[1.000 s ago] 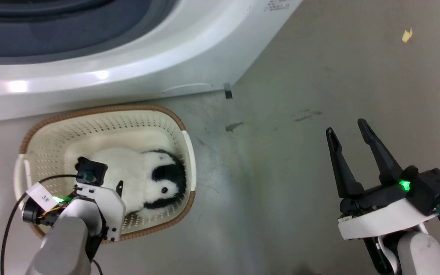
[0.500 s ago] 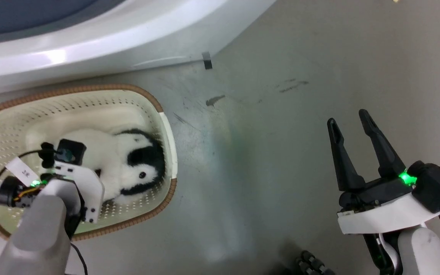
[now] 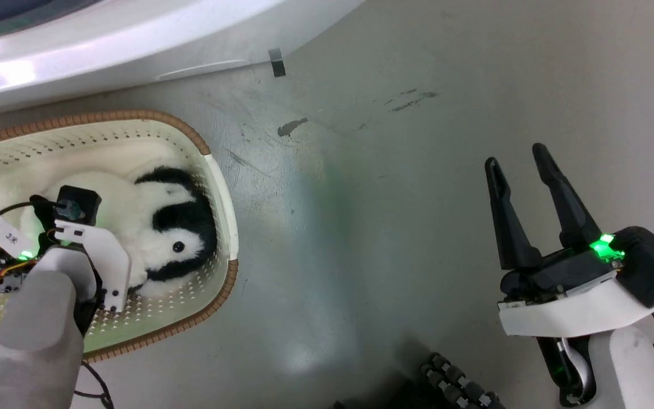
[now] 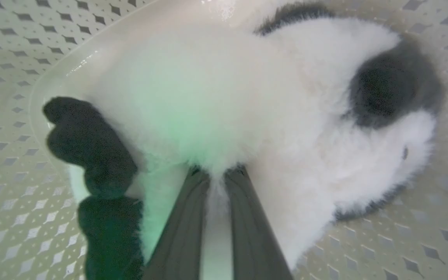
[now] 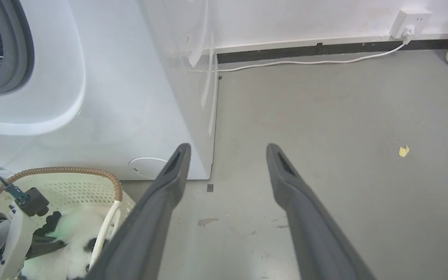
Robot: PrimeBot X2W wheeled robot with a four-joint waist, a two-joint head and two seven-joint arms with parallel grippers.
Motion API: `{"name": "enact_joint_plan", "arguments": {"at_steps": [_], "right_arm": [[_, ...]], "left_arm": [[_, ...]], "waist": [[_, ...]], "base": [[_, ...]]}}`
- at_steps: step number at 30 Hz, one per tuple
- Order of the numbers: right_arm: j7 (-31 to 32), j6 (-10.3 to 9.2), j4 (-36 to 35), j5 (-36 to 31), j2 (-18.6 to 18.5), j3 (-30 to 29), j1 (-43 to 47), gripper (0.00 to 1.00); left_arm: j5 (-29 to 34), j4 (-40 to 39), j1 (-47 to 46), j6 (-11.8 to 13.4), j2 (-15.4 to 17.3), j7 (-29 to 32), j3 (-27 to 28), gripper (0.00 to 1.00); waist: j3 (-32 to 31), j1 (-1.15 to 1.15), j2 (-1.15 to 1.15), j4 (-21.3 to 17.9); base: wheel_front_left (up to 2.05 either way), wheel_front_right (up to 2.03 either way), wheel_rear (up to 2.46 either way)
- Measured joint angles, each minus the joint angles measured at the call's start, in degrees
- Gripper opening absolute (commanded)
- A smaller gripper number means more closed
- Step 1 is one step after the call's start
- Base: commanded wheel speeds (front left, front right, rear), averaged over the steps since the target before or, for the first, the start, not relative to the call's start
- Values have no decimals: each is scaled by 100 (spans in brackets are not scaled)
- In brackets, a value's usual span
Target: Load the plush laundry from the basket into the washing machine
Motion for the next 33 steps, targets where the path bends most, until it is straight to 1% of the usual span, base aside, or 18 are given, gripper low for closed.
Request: {"name": "enact_joint_plan", "arguments": {"at_steps": [3, 10, 13, 17, 21, 25, 33], "right_arm": [[-5, 0, 20, -20, 1, -21, -9, 100], [-102, 0, 92, -285, 0, -198, 31, 100], [-125, 0, 133, -431, 0, -290, 116, 100], [-151, 0, 191, -675, 2, -411, 327, 100], [-151, 0, 232, -878, 1, -525, 537, 100], [-151, 0, 274, -972, 0, -613, 787, 100], [-152, 0, 347, -1087, 2, -711, 1108, 100]], "left_arm": [[-45, 122, -10, 26, -38, -123, -41, 0], [-256, 597, 5, 14, -312, -809, -183, 0], [-357, 789, 70, -10, -475, -1229, -248, 0], [-433, 901, 339, -25, -779, -1773, -304, 0], [-508, 878, 676, -26, -1045, -2100, -325, 0], [-595, 545, 1058, -19, -1232, -2181, -281, 0], [-526, -1365, 2120, 182, -1322, -2216, -42, 0]], "waist": [[-67, 0, 0, 10], [-478, 0, 0, 142], [-743, 0, 0, 230], [-1187, 0, 0, 383], [-1687, -1, 0, 588], [-2193, -2, 0, 823], [-3088, -2, 0, 1306]], "base": [[0, 0, 0], [0, 0, 0], [0, 0, 0], [0, 0, 0], [0, 0, 0], [0, 0, 0], [0, 0, 0]]}}
